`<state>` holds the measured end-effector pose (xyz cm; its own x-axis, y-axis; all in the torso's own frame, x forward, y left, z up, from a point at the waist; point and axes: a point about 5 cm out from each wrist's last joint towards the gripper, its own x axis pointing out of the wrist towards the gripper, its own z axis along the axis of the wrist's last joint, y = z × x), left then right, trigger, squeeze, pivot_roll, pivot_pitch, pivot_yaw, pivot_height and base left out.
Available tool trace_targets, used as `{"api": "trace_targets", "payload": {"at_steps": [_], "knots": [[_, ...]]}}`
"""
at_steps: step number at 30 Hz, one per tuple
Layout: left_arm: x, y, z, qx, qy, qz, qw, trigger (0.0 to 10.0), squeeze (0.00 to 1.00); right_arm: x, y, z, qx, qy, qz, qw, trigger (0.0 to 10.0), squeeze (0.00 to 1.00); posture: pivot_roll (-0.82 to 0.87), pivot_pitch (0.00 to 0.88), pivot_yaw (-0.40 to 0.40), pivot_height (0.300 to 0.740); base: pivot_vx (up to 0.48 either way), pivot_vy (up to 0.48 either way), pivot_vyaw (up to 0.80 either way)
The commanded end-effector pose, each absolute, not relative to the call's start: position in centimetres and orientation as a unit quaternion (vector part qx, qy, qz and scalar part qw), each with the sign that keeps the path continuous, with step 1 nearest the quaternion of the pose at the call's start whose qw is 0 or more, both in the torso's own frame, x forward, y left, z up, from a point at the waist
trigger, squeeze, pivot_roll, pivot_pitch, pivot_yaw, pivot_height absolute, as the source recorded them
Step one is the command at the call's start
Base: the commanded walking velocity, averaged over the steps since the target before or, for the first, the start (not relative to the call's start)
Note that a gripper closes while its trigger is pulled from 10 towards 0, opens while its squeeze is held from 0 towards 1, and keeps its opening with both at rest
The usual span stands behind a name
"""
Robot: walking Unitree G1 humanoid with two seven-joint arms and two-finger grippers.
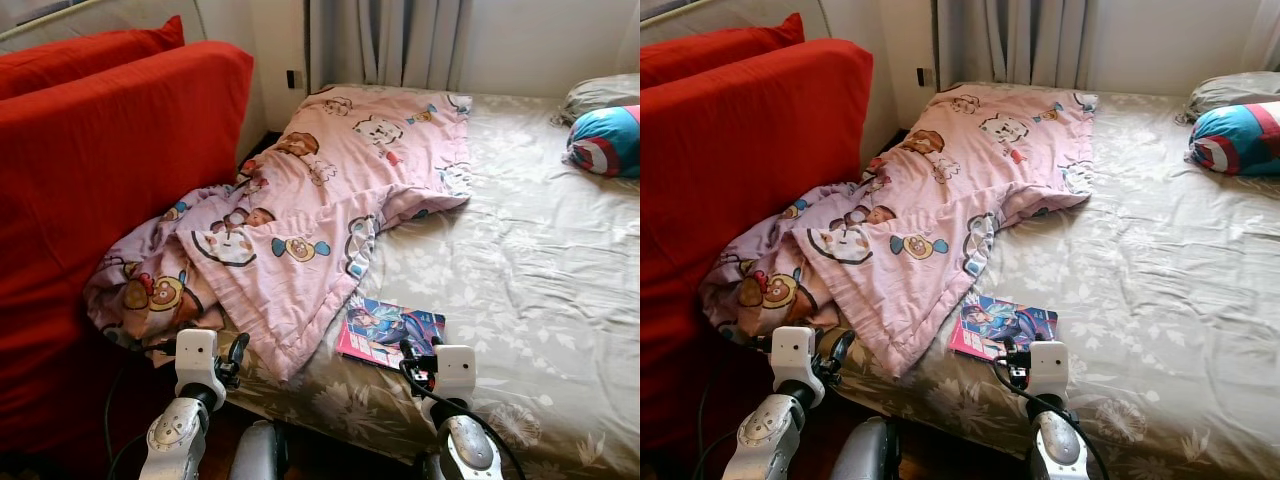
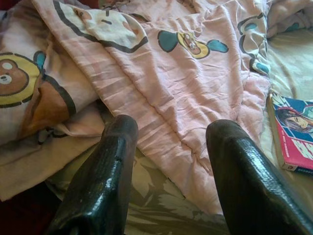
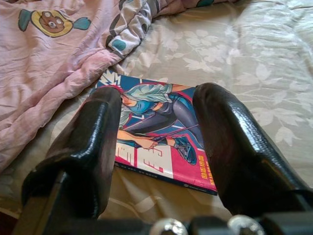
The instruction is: Clean up the room
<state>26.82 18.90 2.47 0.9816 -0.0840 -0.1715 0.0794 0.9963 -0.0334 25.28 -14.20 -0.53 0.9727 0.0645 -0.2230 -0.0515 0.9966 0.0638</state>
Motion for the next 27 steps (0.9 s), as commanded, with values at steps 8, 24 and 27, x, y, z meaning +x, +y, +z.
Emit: {"api": "trace_targets", "payload": {"at_steps": [8, 24, 27], "knots": [[26.91, 19.12, 2.33, -0.017, 0.088, -0.039, 0.995, 10.0, 0.0, 25.28, -14.06, -0.92, 0.031, 0.129, 0.03, 0.991, 10.0, 0.0, -0.01, 0.018, 0.048, 0.618, 0.0, 0.0, 0.0], [26.97, 19.06, 2.42, -0.02, 0.084, -0.036, 0.996, 10.0, 0.0, 25.41, -14.14, -0.88, 0.028, 0.13, 0.031, 0.991, 10.0, 0.0, 0.0, 0.028, 0.042, 0.618, 0.126, 0.0, 0.0], [26.93, 19.04, 2.41, -0.02, 0.084, -0.036, 0.996, 10.0, 0.0, 25.4, -14.12, -0.9, 0.028, 0.131, 0.033, 0.991, 10.0, 0.0, 0.0, 0.029, 0.041, 0.618, 0.276, 0.0, 0.0]]}}
